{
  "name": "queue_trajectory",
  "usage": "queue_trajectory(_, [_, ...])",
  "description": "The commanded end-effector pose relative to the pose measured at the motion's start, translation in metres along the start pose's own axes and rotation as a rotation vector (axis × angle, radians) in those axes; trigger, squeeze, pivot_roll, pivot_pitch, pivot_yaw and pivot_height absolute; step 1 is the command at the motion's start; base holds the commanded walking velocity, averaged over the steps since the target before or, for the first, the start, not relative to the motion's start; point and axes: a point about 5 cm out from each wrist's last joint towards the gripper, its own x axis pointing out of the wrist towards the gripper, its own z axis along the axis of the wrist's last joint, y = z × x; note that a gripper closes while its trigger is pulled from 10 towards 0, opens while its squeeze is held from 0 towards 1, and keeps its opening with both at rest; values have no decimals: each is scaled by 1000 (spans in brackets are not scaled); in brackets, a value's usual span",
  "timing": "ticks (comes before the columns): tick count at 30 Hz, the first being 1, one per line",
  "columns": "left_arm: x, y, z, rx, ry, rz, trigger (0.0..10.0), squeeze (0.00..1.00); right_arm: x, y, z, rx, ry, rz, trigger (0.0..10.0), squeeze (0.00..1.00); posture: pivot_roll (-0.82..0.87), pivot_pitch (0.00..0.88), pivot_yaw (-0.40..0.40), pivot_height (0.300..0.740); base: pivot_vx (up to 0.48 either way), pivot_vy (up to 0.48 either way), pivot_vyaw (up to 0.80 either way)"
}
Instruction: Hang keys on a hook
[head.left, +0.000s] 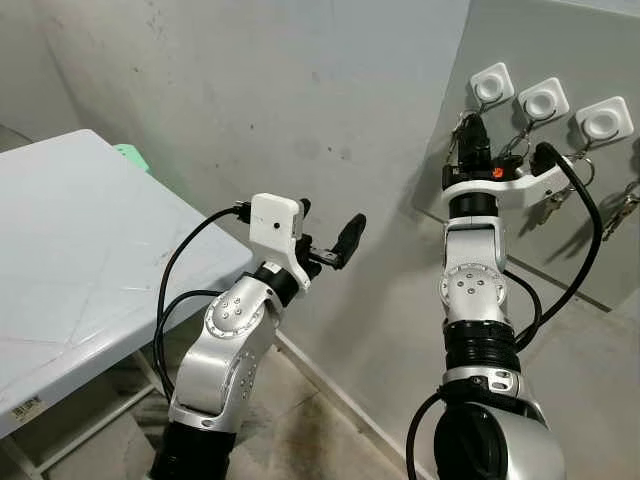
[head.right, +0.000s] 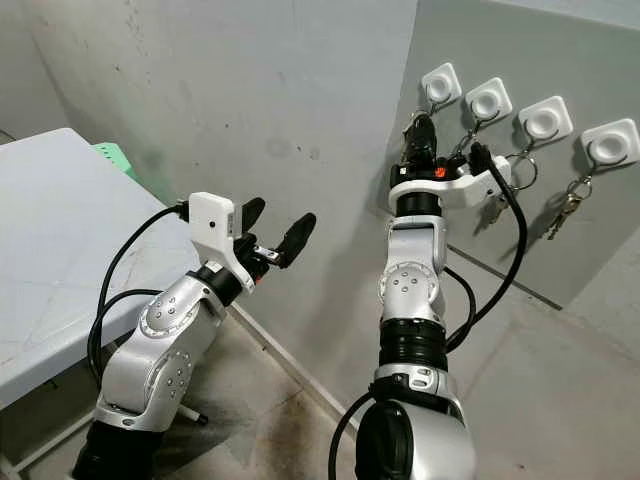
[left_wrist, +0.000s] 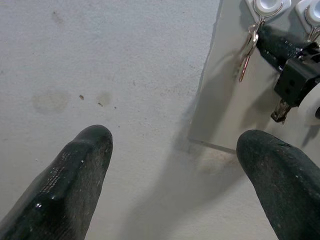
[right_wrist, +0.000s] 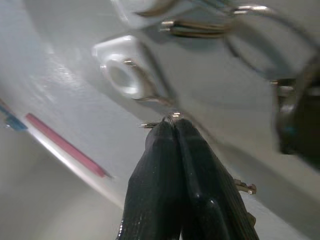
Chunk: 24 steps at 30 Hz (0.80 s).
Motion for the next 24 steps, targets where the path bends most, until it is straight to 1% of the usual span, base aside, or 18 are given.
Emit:
queue_trajectory(1, [0, -4, 5, 0, -15, -11, 10000, 0, 4, 0, -1, 12, 23, -34, 10000, 0, 32, 4, -33, 740, 0, 0, 0])
queue_trajectory(2, [0, -4, 5, 0, -15, -11, 10000, 0, 4, 0, -1, 12, 23, -34, 10000, 0, 32, 4, -33, 740, 0, 0, 0])
queue_trajectory(3, [1, -4, 5, 0, -16, -12, 10000, 0, 4, -3, -2, 39, 36, -47, 10000, 0, 31, 5, -36, 740, 0, 0, 0])
queue_trajectory(5, [1, -5, 5, 0, -16, -12, 10000, 0, 2, -7, -4, 48, 47, -72, 10000, 0, 31, 5, -36, 740, 0, 0, 0])
queue_trajectory(10, [1, -5, 5, 0, -15, -11, 10000, 0, 1, -8, -4, 32, 47, -66, 10000, 0, 31, 5, -36, 740, 0, 0, 0])
queue_trajectory(11, [1, -5, 5, 2, -15, -10, 10000, 0, 0, -8, -3, 24, 43, -54, 10000, 1000, 31, 5, -36, 740, 0, 0, 0])
queue_trajectory(13, [1, -5, 5, 2, -16, -10, 10000, 0, 0, -7, -3, 27, 39, -40, 10000, 1000, 31, 5, -36, 740, 0, 0, 0])
queue_trajectory(15, [1, -4, 5, 9, -19, -6, 10000, 0, -1, -6, -4, 0, 46, -22, 10000, 1000, 31, 5, -36, 740, 0, 0, 0])
queue_trajectory(18, [1, -3, 4, 11, -22, 5, 10000, 0, -4, -4, -5, -95, 51, 20, 10000, 1000, 31, 5, -36, 740, 0, 0, 0])
queue_trajectory(19, [1, -2, 4, 14, -25, 12, 10000, 0, -7, -1, -9, -188, 70, 73, 10000, 1000, 31, 5, -36, 740, 0, 0, 0])
queue_trajectory(20, [1, -2, 4, 14, -25, 12, 10000, 0, -7, -1, -9, -188, 70, 73, 10000, 1000, 31, 5, -36, 740, 0, 0, 0])
queue_trajectory(21, [1, -2, 4, 18, -27, 21, 10000, 0, -11, 0, -13, -254, 89, 117, 10000, 1000, 32, 0, -41, 740, 0, 0, 0])
queue_trajectory(24, [1, 0, 2, 22, -30, 37, 10000, 0, -19, -2, -19, -384, 125, 166, 10000, 1000, 32, 0, -42, 740, 0, 0, 0])
